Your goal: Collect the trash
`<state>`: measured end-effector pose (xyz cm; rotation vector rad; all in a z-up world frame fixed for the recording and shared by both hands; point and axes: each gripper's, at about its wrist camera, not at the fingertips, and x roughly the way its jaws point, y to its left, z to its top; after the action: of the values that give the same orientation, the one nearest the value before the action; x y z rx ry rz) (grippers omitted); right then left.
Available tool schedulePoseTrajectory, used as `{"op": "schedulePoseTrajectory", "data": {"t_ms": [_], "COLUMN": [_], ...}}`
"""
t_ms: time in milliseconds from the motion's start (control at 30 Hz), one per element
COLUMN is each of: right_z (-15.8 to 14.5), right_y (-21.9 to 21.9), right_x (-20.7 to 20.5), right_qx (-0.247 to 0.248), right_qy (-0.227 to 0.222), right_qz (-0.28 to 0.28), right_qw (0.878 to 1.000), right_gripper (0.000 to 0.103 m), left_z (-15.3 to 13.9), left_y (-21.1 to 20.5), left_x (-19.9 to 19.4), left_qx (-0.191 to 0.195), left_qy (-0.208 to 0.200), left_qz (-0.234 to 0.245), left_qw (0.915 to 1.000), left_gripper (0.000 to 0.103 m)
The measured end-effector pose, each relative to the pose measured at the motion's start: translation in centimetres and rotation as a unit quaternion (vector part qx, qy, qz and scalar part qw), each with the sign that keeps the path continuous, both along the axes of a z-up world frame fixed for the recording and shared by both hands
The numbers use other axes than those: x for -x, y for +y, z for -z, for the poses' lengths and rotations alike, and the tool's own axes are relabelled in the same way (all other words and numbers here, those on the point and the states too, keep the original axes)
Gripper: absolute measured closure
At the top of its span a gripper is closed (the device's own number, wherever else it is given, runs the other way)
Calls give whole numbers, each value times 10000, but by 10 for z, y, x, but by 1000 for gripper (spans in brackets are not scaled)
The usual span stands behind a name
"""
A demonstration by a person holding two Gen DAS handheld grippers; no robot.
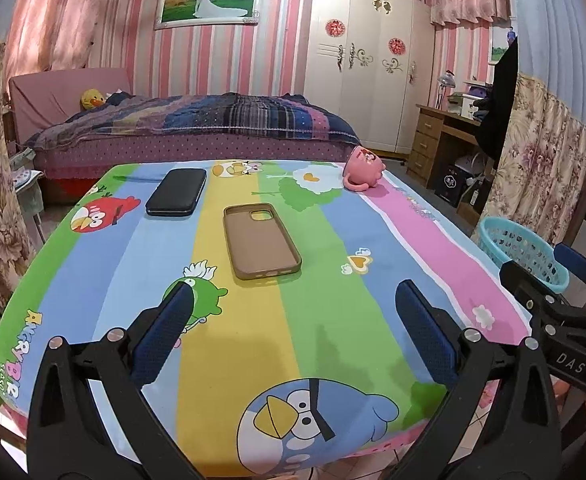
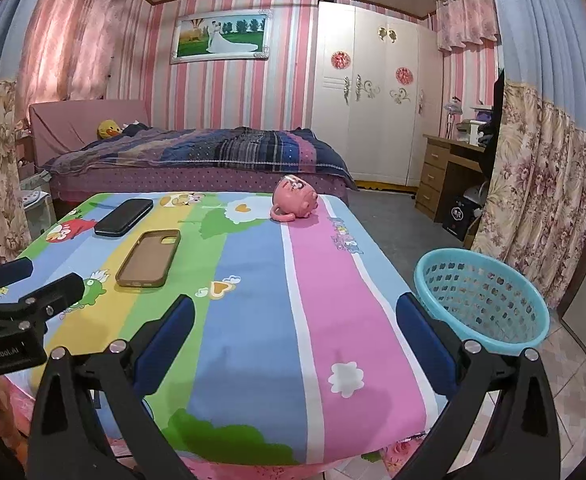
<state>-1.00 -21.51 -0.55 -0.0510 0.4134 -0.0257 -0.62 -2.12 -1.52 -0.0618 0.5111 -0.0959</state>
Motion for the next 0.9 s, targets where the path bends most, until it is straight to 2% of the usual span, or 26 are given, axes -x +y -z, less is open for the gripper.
{"op": "schedulePoseTrajectory", "data": {"t_ms": [567, 900], "right_z": [-8, -10], "right_y": [2, 3], "right_x": [-2, 0], "right_qx": [-107, -150], "right_qy": [-163, -226], "right_qz": [-82, -74], "right_qw": [9998, 9996], "right_gripper": [5, 5], "left_z": [-8, -13], "left_y": [1, -2], "left_x": [-1, 4], "left_qx": [23, -136], "left_qy": [-139, -291], "left_qz": [-53, -87], "left_qw": [9999, 9994], "left_gripper": [5, 5]}}
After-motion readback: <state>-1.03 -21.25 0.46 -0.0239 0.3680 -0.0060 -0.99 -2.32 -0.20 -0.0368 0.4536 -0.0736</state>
